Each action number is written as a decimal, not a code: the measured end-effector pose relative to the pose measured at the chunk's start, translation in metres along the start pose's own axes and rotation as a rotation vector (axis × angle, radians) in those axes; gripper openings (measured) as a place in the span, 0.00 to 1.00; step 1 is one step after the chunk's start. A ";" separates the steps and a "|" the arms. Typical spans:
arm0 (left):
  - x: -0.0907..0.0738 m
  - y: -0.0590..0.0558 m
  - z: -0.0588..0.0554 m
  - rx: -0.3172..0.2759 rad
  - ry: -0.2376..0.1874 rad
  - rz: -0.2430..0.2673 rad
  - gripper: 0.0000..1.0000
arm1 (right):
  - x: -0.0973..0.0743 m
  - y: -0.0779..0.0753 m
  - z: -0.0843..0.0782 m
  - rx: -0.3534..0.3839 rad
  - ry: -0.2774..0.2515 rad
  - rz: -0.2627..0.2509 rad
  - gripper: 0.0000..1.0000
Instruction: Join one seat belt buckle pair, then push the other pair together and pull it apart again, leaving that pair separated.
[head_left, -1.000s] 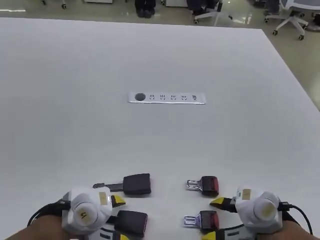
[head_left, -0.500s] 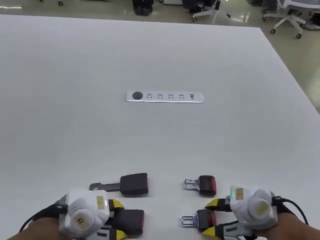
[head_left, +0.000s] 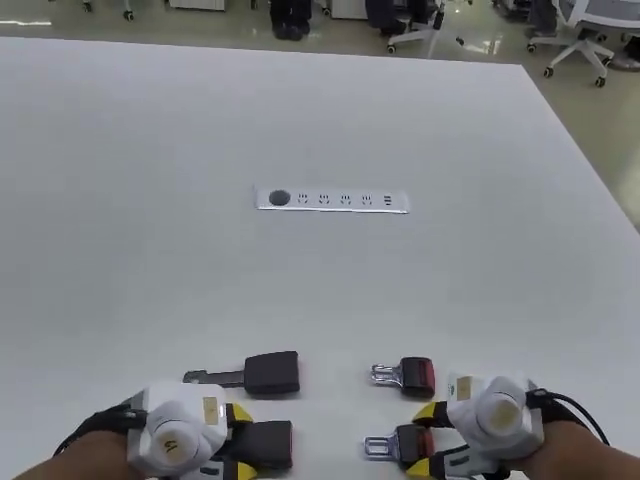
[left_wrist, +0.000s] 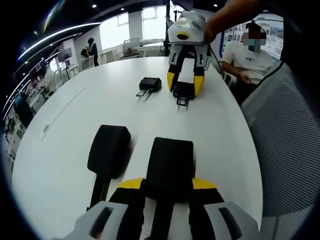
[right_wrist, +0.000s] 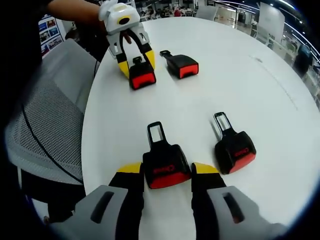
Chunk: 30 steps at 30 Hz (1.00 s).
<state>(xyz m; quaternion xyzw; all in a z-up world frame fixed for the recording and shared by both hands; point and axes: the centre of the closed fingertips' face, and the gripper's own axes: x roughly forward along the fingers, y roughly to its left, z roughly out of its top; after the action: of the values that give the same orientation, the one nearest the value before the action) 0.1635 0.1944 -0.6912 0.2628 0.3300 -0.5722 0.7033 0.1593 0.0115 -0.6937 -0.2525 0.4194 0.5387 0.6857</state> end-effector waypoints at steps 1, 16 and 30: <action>0.000 0.000 0.000 0.004 0.003 -0.004 0.35 | 0.000 0.000 0.000 -0.003 0.007 0.001 0.35; -0.002 -0.003 0.003 0.019 0.033 -0.021 0.35 | 0.009 0.007 0.015 -0.004 0.015 0.003 0.35; -0.002 -0.002 -0.001 0.029 0.066 -0.036 0.35 | 0.020 0.015 0.045 -0.007 -0.020 0.006 0.35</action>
<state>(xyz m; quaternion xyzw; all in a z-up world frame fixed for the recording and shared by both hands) 0.1612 0.1958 -0.6901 0.2857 0.3493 -0.5807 0.6777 0.1603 0.0621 -0.6852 -0.2481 0.4114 0.5449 0.6872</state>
